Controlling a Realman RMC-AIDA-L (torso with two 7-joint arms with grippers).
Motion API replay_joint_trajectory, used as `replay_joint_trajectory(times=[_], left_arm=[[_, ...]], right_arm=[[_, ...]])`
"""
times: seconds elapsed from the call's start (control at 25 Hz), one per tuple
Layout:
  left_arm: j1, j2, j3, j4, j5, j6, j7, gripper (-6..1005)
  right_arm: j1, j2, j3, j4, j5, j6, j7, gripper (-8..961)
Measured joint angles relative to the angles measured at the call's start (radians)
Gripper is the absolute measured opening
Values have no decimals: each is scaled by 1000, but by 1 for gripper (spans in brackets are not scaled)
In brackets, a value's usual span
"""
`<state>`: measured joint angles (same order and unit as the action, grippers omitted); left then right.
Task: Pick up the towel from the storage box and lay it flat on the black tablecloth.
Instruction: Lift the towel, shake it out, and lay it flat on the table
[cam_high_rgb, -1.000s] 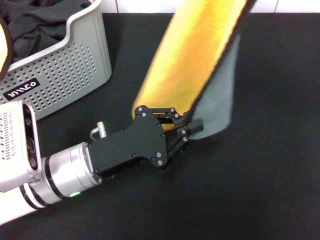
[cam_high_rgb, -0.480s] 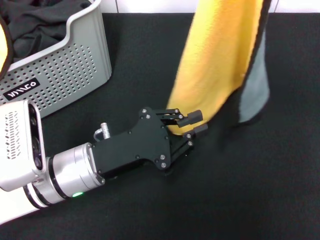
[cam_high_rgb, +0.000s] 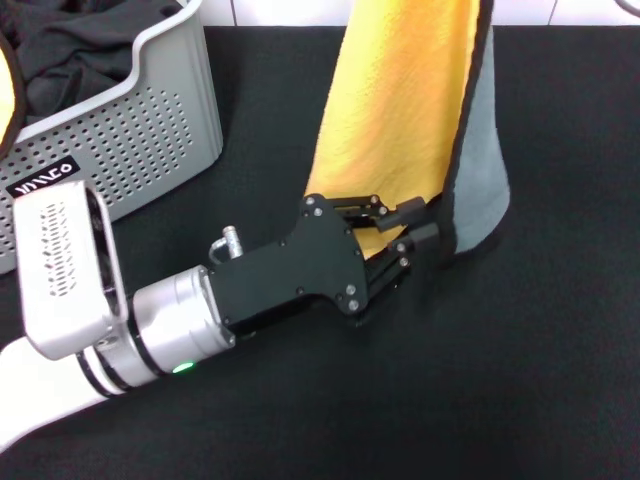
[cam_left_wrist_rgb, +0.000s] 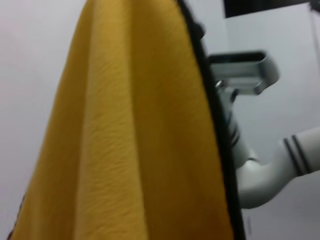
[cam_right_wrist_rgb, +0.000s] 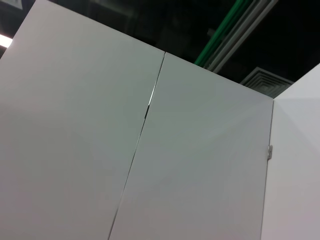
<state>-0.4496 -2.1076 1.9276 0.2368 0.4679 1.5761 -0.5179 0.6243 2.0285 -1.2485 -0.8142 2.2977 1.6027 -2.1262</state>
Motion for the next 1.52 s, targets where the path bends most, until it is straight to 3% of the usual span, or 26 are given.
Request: replay_joint_trajectory(times=[0.32,0.72,0.92,1.52], left_arm=[[4,0,103,41,-93,-90,1,193],[11,0,108,56,-143,-114,1,257],[11,0,108,55,-160,-119,1,337],[15,0,122,56,-170,-142,1,326]], right_arm=[[49,0,5,49,2,-13,-13,16],[58,-1,-11,52,32,-17,-26,16],[61,-1,-46,54,69,-19,-42,16],[64,-1,-73,52,104,-23,-54,15]])
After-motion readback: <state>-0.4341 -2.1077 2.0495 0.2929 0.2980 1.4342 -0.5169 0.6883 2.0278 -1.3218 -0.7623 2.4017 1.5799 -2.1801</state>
